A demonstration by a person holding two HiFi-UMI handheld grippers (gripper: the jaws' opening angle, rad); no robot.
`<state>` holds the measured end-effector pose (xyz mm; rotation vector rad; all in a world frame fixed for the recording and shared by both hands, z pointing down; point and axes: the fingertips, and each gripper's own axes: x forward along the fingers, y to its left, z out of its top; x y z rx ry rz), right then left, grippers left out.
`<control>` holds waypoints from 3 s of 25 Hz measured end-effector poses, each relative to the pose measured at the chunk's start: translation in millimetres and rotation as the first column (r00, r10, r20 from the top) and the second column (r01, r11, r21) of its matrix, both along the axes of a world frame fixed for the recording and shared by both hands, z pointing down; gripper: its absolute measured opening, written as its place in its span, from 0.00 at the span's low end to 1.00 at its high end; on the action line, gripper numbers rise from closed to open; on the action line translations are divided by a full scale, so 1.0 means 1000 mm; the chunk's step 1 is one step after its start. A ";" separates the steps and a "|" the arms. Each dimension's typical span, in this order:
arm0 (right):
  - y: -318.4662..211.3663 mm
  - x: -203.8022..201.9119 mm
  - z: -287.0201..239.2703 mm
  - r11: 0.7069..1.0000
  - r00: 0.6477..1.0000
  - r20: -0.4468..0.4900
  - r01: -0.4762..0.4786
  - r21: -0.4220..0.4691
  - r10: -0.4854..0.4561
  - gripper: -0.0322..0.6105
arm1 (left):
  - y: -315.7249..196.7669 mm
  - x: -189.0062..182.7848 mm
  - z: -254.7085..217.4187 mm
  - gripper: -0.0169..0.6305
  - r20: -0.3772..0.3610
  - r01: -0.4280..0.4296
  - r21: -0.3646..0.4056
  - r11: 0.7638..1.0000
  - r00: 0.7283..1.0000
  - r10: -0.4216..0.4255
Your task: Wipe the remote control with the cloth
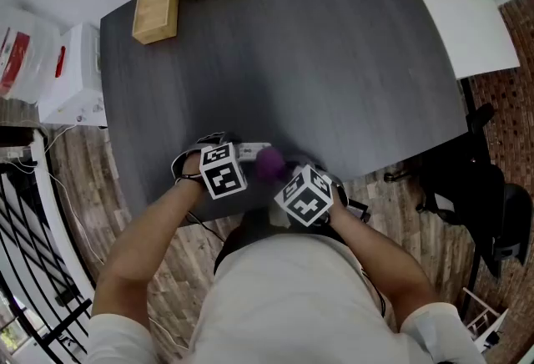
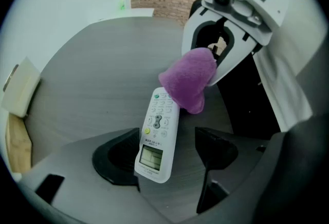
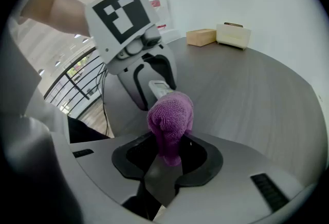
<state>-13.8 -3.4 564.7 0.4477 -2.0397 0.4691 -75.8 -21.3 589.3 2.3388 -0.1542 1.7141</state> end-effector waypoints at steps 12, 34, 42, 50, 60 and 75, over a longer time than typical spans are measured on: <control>-0.050 0.015 0.008 0.994 0.993 -0.076 -0.080 0.070 0.085 0.23 | 0.028 0.022 -0.014 0.55 -0.201 0.275 -0.117 0.954 0.935 -0.294; -0.109 0.027 0.004 0.954 0.972 -0.220 -0.012 0.300 0.082 0.23 | -0.033 0.014 -0.015 0.04 -0.278 0.644 -0.145 0.751 0.702 -0.656; -0.078 0.003 0.006 0.946 0.978 -0.209 0.096 0.309 -0.032 0.23 | -0.031 0.016 -0.009 0.04 -0.268 0.782 -0.219 0.584 0.527 -0.806; -0.042 0.005 0.002 0.948 0.973 -0.193 0.174 0.267 -0.124 0.23 | -0.032 0.014 -0.010 0.03 -0.266 0.848 -0.205 0.489 0.433 -0.861; 0.028 0.020 0.000 0.952 0.952 -0.120 0.294 0.082 -0.283 0.23 | -0.033 0.016 -0.009 0.03 -0.274 0.857 -0.199 0.475 0.417 -0.867; 0.030 0.052 -0.030 0.982 0.982 0.037 0.183 0.050 -0.185 0.23 | -0.043 0.016 -0.061 0.09 -0.370 0.318 0.210 0.925 0.901 -0.226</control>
